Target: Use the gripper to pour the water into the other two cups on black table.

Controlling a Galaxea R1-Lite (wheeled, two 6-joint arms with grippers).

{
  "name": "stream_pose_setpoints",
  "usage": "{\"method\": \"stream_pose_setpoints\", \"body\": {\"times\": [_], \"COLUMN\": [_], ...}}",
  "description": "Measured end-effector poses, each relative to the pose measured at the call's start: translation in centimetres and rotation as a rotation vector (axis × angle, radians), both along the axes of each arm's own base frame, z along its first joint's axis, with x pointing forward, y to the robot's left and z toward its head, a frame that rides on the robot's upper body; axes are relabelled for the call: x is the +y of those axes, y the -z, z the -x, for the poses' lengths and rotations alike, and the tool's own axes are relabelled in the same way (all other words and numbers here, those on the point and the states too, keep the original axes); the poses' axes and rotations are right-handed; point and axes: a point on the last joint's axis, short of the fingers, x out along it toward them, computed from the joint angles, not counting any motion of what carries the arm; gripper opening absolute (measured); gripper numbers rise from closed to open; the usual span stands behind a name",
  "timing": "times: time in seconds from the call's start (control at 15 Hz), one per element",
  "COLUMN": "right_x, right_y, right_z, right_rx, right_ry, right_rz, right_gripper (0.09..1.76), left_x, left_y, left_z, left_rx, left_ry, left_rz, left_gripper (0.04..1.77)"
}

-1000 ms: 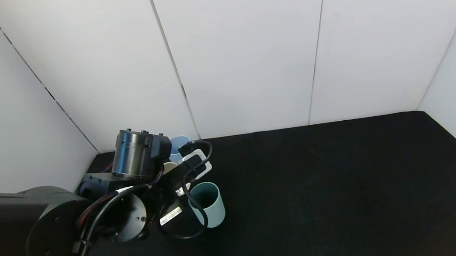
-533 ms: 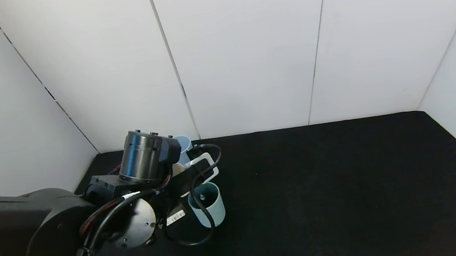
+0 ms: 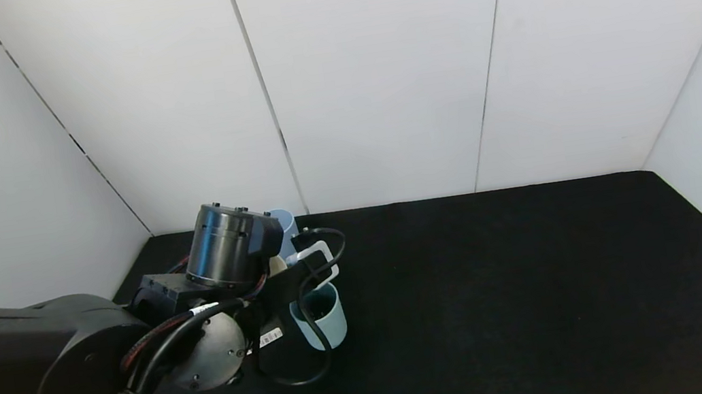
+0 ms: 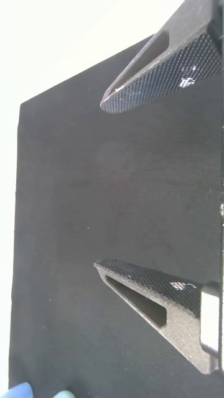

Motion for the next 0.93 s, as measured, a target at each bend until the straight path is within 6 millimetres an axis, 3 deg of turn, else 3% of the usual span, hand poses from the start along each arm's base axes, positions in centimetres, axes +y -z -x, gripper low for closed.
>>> {"method": "stream_pose_setpoints", "body": {"times": [0.93], "right_x": [0.0], "right_y": [0.0], "right_z": [0.0], "right_rx": [0.0], "right_ry": [0.0], "right_rz": [0.0], "right_gripper": [1.71], "left_x": [-0.66], "left_y": [-0.29], "left_z": [0.7], "left_rx": [-0.023], "left_ry": [0.007], "left_rz": [-0.048], "left_gripper": [1.23]}}
